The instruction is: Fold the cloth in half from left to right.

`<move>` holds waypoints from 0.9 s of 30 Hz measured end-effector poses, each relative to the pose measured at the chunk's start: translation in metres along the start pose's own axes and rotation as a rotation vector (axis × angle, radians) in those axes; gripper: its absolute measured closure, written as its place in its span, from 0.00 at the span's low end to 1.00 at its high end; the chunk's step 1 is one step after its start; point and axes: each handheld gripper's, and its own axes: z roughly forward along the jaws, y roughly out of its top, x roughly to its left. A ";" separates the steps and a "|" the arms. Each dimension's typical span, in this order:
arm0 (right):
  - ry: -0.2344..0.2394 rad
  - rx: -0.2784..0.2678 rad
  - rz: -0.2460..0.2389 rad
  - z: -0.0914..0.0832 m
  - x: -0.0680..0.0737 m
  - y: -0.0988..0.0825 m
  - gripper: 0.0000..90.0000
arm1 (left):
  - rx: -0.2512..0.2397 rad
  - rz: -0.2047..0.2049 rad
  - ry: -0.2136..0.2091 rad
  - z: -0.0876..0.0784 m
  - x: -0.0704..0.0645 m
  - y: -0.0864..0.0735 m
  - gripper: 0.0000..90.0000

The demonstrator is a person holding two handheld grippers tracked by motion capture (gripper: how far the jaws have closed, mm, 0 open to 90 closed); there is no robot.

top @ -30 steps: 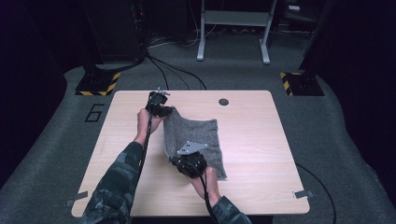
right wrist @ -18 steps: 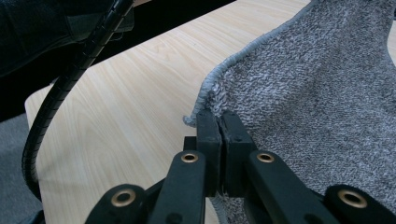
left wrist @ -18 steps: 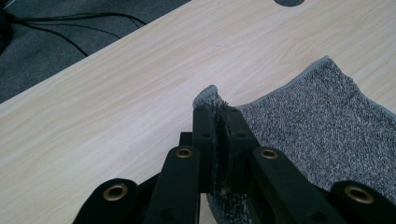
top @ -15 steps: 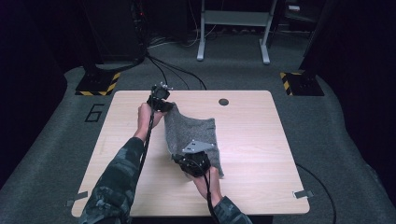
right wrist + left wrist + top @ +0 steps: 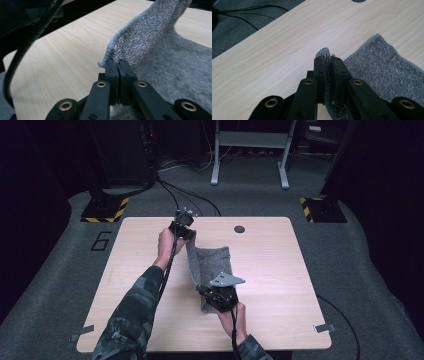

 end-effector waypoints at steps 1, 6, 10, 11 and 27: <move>-0.006 0.002 0.001 -0.002 -0.002 -0.002 0.98 | 0.002 0.007 -0.001 0.001 -0.004 0.002 0.92; -0.039 0.013 0.027 -0.010 -0.011 -0.016 0.98 | -0.006 0.028 -0.009 0.008 -0.019 0.009 0.92; -0.064 0.007 0.065 -0.015 -0.021 -0.027 0.98 | -0.002 0.039 -0.012 0.016 -0.030 0.014 0.91; -0.069 0.010 0.070 -0.015 -0.022 -0.029 0.98 | 0.003 0.043 -0.018 0.019 -0.034 0.014 0.91; -0.157 0.090 0.125 -0.015 -0.038 -0.059 0.97 | 0.017 -0.001 -0.077 0.062 -0.063 0.016 0.50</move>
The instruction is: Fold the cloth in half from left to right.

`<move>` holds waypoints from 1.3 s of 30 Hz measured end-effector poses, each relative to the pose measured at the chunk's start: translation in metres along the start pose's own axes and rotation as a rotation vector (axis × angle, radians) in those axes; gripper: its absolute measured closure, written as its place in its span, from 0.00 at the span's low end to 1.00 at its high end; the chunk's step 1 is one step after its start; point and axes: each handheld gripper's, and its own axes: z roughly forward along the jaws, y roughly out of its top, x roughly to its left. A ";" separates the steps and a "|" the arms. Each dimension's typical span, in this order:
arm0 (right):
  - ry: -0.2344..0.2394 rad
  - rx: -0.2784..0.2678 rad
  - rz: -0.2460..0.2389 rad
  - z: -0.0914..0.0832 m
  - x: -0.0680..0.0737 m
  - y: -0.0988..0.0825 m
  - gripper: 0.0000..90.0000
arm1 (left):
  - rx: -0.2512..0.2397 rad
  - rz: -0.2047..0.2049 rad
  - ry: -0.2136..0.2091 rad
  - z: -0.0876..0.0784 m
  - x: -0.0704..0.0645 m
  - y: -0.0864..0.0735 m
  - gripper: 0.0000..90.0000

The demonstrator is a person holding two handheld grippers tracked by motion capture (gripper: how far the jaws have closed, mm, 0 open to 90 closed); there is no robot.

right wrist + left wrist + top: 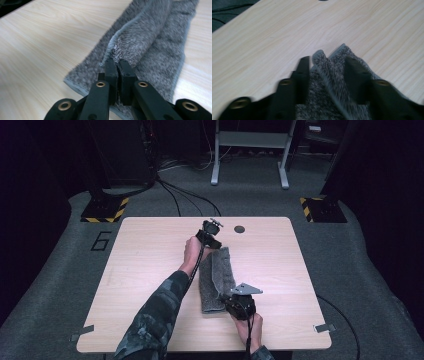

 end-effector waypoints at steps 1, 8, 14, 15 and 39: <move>-0.001 0.001 -0.003 0.001 -0.002 -0.001 0.97 | -0.020 -0.025 -0.010 -0.001 0.001 -0.001 0.40; -0.030 0.019 0.013 -0.002 -0.006 -0.010 0.94 | -0.074 -0.070 -0.063 -0.022 0.011 -0.027 0.22; -0.055 0.026 0.023 -0.004 -0.010 -0.012 0.89 | -0.025 -0.066 -0.070 -0.031 0.003 -0.088 0.20; -0.059 0.024 0.044 -0.005 -0.010 -0.012 0.88 | -0.010 -0.055 -0.082 -0.031 -0.001 -0.098 0.20; -0.152 0.075 0.097 -0.041 -0.052 -0.028 0.59 | 0.001 0.013 -0.098 -0.017 -0.022 -0.130 0.18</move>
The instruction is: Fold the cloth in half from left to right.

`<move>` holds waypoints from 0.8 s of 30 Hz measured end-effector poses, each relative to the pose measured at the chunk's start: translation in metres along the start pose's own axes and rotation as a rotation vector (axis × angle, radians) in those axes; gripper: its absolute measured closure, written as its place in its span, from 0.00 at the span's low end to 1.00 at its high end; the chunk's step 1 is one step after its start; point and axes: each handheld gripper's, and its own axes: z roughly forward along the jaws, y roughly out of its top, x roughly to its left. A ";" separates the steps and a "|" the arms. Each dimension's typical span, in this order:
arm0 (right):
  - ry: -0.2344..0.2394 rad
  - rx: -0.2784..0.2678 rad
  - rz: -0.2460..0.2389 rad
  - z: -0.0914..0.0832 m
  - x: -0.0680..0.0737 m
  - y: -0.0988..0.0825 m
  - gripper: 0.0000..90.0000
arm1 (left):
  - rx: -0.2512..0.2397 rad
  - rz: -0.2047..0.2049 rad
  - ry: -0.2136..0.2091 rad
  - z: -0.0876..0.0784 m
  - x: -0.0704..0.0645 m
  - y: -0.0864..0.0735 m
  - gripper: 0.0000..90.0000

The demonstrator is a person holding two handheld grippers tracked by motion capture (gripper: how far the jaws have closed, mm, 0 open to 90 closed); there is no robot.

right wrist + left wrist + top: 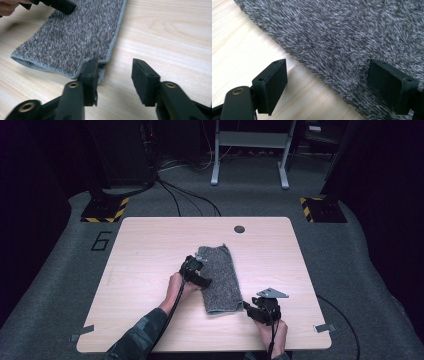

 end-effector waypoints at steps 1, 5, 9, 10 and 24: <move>0.002 0.001 -0.014 0.000 -0.001 0.002 0.56 | 0.002 -0.001 -0.002 0.000 0.001 0.000 0.18; 0.029 0.008 -0.031 0.007 -0.003 0.018 0.45 | -0.014 -0.004 0.001 -0.004 0.000 0.001 0.18; 0.056 0.032 -0.060 0.020 -0.001 0.032 0.36 | -0.032 -0.003 -0.006 -0.011 -0.007 0.001 0.17; 0.060 0.041 -0.060 0.023 0.000 0.034 0.33 | -0.030 0.001 -0.018 -0.012 -0.008 0.001 0.17; -0.027 0.132 -0.135 0.030 0.008 0.012 0.30 | 0.016 0.050 -0.018 -0.006 -0.007 -0.007 0.17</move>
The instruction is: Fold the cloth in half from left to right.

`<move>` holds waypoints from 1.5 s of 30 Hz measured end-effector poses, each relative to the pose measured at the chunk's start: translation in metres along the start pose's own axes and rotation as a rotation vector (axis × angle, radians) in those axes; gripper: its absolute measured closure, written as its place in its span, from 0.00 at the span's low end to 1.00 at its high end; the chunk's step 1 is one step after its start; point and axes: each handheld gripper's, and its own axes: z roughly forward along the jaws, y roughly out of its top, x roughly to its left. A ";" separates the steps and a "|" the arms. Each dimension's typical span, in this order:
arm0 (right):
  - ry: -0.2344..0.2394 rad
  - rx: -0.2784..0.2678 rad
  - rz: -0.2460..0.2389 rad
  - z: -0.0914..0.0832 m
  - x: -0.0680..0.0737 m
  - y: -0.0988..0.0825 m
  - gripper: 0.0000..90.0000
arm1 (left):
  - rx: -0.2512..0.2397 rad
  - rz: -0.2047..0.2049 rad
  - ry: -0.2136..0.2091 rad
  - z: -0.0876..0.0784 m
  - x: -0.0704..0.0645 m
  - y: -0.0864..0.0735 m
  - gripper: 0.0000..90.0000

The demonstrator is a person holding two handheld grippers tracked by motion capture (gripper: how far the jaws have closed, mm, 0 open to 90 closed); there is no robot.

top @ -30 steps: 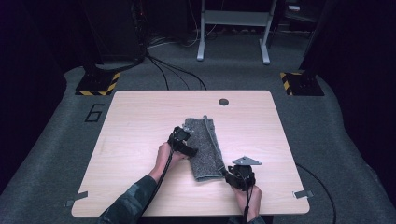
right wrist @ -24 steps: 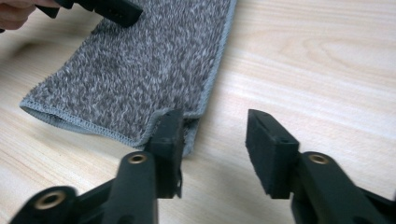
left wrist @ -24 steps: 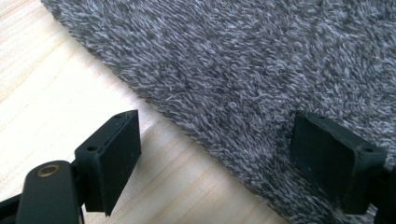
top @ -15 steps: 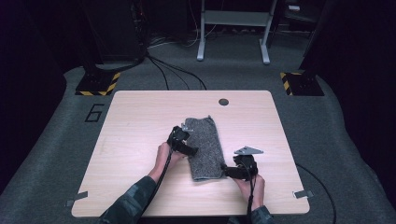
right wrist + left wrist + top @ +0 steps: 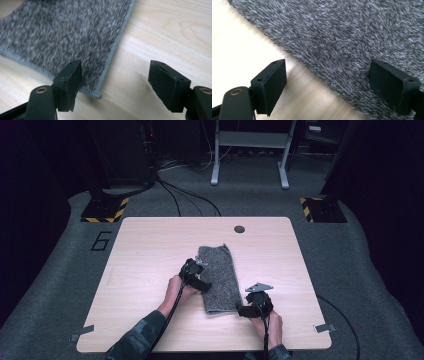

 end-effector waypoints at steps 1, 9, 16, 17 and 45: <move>-0.005 0.002 0.007 0.000 0.003 -0.002 0.30 | 0.004 0.004 -0.005 0.000 0.002 0.001 0.17; 0.038 -0.022 -0.004 -0.005 0.007 0.000 0.28 | -0.031 -0.027 -0.057 -0.014 0.004 -0.004 0.15; -0.006 -0.031 0.005 0.005 -0.009 0.018 0.27 | -0.009 0.056 -0.126 -0.033 -0.026 -0.019 0.15; -0.005 -0.025 0.006 0.008 -0.011 0.018 0.27 | 0.014 0.080 -0.126 -0.032 -0.030 -0.022 0.15; 0.016 -0.047 -0.017 0.019 -0.023 0.051 0.25 | -0.073 -0.011 -0.012 -0.036 0.013 -0.005 0.14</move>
